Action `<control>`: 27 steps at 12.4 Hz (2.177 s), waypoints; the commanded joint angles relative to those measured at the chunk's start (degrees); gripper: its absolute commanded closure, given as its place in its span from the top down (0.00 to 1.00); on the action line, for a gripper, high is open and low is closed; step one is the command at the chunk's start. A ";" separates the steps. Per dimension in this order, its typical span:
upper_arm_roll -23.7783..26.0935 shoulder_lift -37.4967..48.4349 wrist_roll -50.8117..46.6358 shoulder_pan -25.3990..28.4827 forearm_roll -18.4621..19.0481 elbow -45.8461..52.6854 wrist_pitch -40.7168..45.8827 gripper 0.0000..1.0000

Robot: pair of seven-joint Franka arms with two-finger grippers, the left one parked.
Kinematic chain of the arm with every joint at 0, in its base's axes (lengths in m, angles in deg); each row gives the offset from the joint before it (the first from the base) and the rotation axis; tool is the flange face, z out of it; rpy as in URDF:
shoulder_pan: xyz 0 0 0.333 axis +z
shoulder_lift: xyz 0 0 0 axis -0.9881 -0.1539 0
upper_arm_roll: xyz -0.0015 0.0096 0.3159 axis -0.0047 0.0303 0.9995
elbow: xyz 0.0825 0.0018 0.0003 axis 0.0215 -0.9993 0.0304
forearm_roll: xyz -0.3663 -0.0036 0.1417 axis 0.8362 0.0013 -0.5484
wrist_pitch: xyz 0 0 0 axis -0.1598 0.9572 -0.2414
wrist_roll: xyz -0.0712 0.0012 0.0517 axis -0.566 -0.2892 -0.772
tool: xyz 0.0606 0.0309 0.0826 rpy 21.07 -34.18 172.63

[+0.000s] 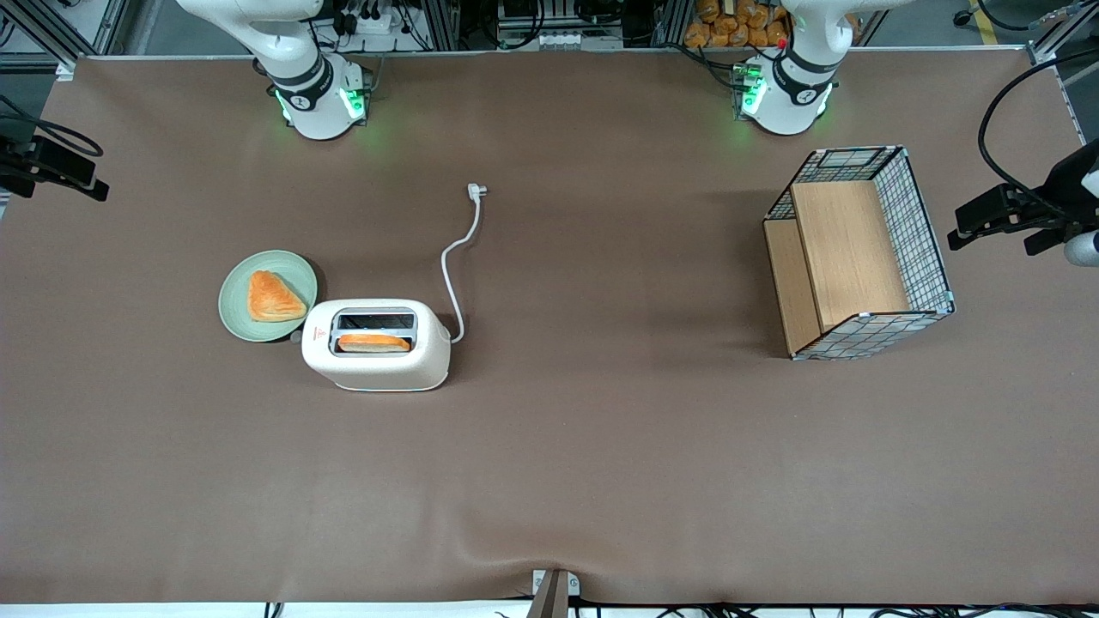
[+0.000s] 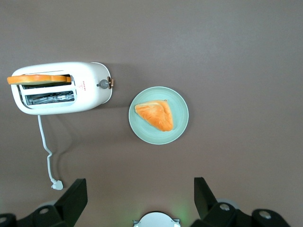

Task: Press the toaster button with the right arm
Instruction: 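Move the right gripper in toward the white toaster's side lever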

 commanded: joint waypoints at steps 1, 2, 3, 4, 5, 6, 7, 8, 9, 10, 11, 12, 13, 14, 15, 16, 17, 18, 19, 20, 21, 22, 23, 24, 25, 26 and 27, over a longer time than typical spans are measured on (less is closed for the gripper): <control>-0.56 -0.42 -0.12 0.52 0.99 1.16 1.00 1.00; -0.47 -0.42 -0.12 0.43 0.99 1.25 1.00 1.00; -0.47 -0.60 0.05 0.51 0.99 1.51 0.91 1.00; -0.47 -1.29 0.14 0.69 0.82 1.77 0.99 1.00; -0.47 -1.65 0.14 0.52 0.47 1.78 1.00 1.00; -0.47 -2.52 0.14 0.43 0.38 2.04 1.00 1.00; -0.47 -3.31 0.14 0.34 0.03 2.39 1.08 1.00; -0.47 -3.67 0.14 0.25 -0.67 2.39 1.00 1.00; -0.47 -3.76 0.14 0.25 -1.37 2.13 1.08 1.00; -0.47 -3.94 -0.12 0.51 -1.47 1.78 1.17 1.00; -0.47 -4.89 -0.30 0.69 -2.08 1.51 1.17 1.00; -0.47 -5.34 -0.30 0.69 -2.78 1.16 1.26 1.00; -0.47 -5.43 -0.30 0.69 -3.48 -0.23 0.91 1.00; -0.47 -5.43 -0.30 0.69 -4.62 -1.29 0.73 1.00; -0.47 -5.43 -0.38 0.60 -6.20 -2.61 0.21 1.00; -0.47 -5.43 -0.73 0.60 -6.91 -3.66 -1.54 1.00; -0.47 -5.43 -0.74 0.60 -7.52 -4.89 -3.12 1.00; -0.47 -5.43 -0.74 0.52 -8.23 -6.56 -4.88 1.00; -0.47 -5.34 -0.74 0.52 -8.84 -8.14 -6.72 1.00; -0.47 -5.43 -0.74 0.52 -9.55 -9.46 -8.13 1.00; -0.47 -5.43 -0.74 0.52 -10.42 -10.61 -10.15 1.00; -0.47 -5.61 -0.74 0.52 -10.69 -11.40 -11.91 1.00; -0.47 -6.30 -0.74 0.52 -10.78 -11.41 -12.53 1.00; -0.47 -6.83 -0.74 0.52 -10.87 -11.41 -12.80 1.00; -0.47 -7.71 -0.74 0.60 -10.87 -11.41 -13.33 1.00; -0.47 -8.06 -0.74 0.69 -10.87 -11.41 -13.59 0.98; -0.38 -8.76 -0.74 0.69 -10.87 -11.41 -13.77 0.92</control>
